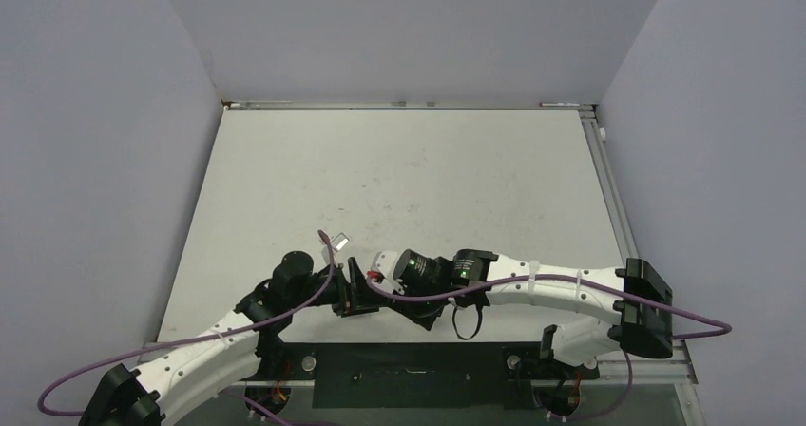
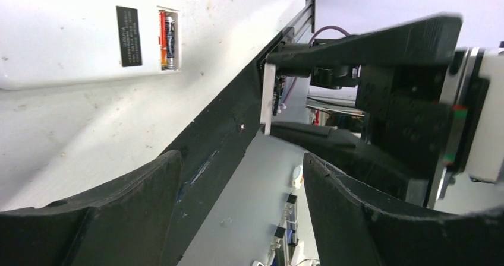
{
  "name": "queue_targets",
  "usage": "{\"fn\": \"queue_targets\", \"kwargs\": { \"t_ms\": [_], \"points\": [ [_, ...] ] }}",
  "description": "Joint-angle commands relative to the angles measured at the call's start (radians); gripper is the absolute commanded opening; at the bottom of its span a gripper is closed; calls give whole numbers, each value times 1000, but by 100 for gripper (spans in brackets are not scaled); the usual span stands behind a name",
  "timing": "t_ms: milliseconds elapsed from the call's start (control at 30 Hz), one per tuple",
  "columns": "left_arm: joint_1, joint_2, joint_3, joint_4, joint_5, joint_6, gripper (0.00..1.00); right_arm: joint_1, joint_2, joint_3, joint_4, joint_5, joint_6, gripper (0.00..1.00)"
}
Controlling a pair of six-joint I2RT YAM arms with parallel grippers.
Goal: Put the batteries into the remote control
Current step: Pick up the battery cover at the center of the board.
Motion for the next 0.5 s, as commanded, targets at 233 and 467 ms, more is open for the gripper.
{"fn": "queue_targets", "kwargs": {
  "t_ms": [233,467],
  "points": [
    [5,52,24,202,89,-117,69,97,9,95,15,43,-3,21],
    [3,65,16,243,111,-140,62,104,48,143,16,50,-20,21]
  ]
}}
